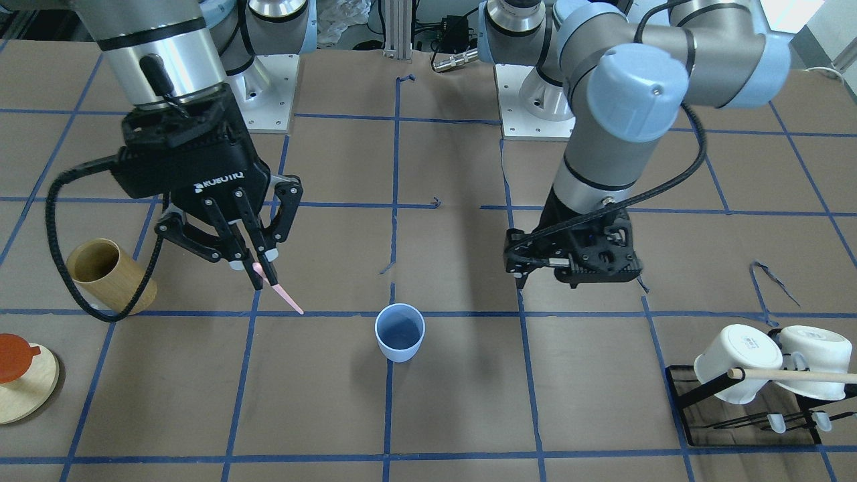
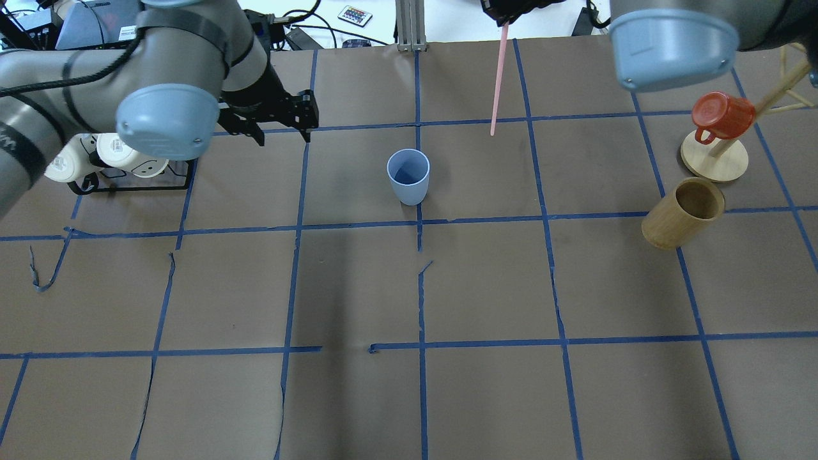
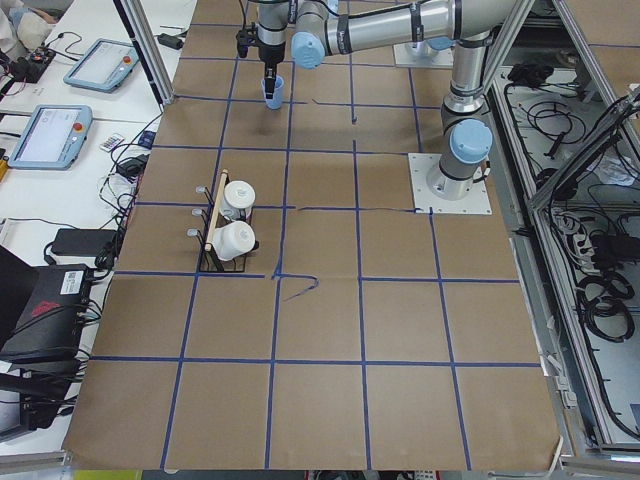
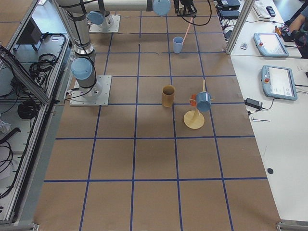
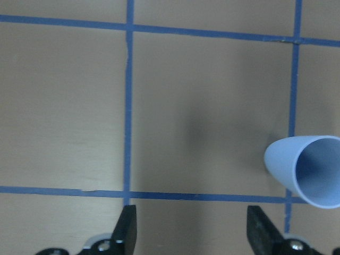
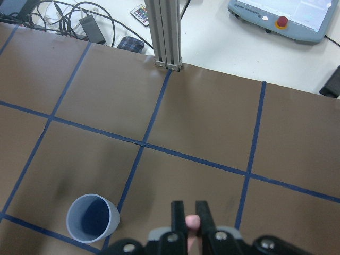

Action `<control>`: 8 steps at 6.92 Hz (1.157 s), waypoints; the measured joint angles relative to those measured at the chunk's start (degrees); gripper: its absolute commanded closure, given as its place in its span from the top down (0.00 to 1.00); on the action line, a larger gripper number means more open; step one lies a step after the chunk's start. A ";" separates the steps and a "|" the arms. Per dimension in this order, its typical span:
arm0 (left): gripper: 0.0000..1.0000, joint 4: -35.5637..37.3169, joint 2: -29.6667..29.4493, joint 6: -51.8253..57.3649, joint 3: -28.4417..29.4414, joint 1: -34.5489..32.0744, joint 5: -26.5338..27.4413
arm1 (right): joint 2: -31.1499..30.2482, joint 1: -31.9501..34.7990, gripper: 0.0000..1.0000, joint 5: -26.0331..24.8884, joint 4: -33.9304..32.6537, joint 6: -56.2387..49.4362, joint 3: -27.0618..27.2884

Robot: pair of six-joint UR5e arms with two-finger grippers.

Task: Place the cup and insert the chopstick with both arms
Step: 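Move the pink chopstick over the blue cup and lower it inside with the right gripper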

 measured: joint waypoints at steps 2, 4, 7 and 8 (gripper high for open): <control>0.83 -1.69 3.21 3.71 0.08 3.57 0.65 | 2.73 3.84 0.00 -0.56 -5.39 4.12 0.13; 0.85 -2.15 4.10 4.18 0.01 4.33 0.70 | 5.42 8.23 0.00 -4.13 -10.23 7.42 0.91; 0.85 -2.98 4.76 4.23 0.03 4.57 0.65 | 7.51 10.42 0.00 -5.74 -13.21 9.48 1.49; 0.85 -3.47 5.11 4.23 -0.12 4.60 0.72 | 8.09 10.66 0.00 -5.83 -13.69 9.71 1.57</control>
